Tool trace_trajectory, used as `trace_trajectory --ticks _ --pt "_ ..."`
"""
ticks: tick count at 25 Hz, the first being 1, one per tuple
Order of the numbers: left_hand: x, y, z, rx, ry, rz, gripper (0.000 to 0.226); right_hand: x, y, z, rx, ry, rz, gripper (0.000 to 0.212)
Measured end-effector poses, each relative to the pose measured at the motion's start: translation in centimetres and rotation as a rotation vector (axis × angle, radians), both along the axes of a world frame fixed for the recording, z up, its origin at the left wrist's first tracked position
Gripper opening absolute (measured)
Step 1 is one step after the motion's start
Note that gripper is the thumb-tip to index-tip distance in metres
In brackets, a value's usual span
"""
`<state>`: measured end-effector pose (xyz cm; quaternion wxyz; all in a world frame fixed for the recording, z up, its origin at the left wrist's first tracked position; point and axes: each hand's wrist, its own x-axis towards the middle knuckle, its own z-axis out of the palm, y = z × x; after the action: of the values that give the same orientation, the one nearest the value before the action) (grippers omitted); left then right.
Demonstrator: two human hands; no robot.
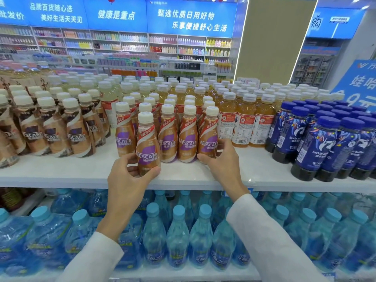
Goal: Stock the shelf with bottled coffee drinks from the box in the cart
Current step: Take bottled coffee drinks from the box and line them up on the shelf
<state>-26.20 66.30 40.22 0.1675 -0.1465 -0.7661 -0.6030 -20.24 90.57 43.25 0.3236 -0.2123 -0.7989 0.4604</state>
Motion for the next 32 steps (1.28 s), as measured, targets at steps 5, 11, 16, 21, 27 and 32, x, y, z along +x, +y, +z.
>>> trace_trajectory --ticks 5,11,16,21,27,32 --pt "-0.6 -1.9 0.1 -0.009 -0.009 0.027 0.065 -0.3 -0.2 -0.5 0.029 -0.007 -0.019 0.070" --pt "-2.2 -5.2 0.4 0.003 -0.023 0.099 0.065 -0.6 0.0 -1.0 0.066 -0.015 -0.049 0.070" --pt "-2.8 -5.6 0.8 -0.020 -0.032 0.102 0.061 -0.5 -0.1 -1.1 0.077 -0.010 -0.051 0.071" --pt "-2.9 -5.3 0.9 -0.035 -0.029 0.130 0.065 -0.5 -0.1 -1.1 0.080 0.008 -0.047 0.070" --pt "-2.5 -4.8 0.7 -0.034 -0.007 0.142 0.064 -0.5 0.1 -1.3 0.073 0.026 -0.030 0.069" --pt "-2.5 -4.6 0.3 -0.047 -0.020 0.149 0.067 -0.7 0.1 -1.3 0.080 0.010 -0.026 0.070"
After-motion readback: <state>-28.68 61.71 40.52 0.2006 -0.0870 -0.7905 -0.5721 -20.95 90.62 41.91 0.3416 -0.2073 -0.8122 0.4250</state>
